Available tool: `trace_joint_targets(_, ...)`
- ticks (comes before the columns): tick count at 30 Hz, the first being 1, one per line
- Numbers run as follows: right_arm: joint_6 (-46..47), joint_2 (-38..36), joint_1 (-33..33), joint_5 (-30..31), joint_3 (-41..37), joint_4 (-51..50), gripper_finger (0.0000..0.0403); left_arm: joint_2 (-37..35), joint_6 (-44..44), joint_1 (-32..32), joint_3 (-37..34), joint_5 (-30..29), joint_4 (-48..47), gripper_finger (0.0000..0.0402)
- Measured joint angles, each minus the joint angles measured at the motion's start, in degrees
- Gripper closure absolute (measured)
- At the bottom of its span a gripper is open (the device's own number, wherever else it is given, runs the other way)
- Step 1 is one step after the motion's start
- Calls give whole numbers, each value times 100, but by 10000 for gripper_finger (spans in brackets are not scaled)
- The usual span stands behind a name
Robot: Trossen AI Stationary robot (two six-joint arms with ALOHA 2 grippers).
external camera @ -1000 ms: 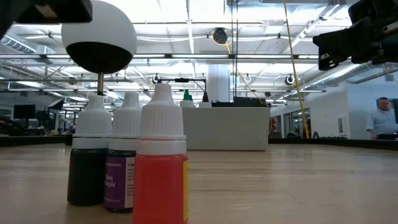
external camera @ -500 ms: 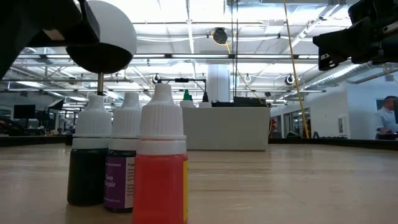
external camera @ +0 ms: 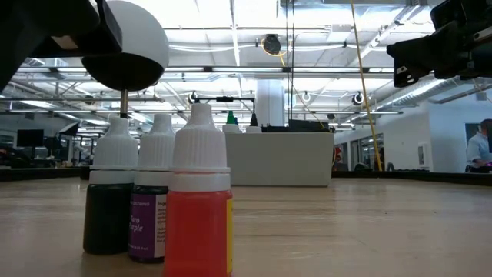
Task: Pick & Place food coloring
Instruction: Put the left small orange food coloring bottle into the gray bin
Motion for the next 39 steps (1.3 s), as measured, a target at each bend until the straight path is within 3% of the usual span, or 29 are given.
trace_joint_targets(25,-2,0,0,0,0,-2,403,2,-2,-2,0,-201,323,186)
trace_joint_targets(39,-2,2,-2,17,0,-22,403,182,94,37,0,73,300,186)
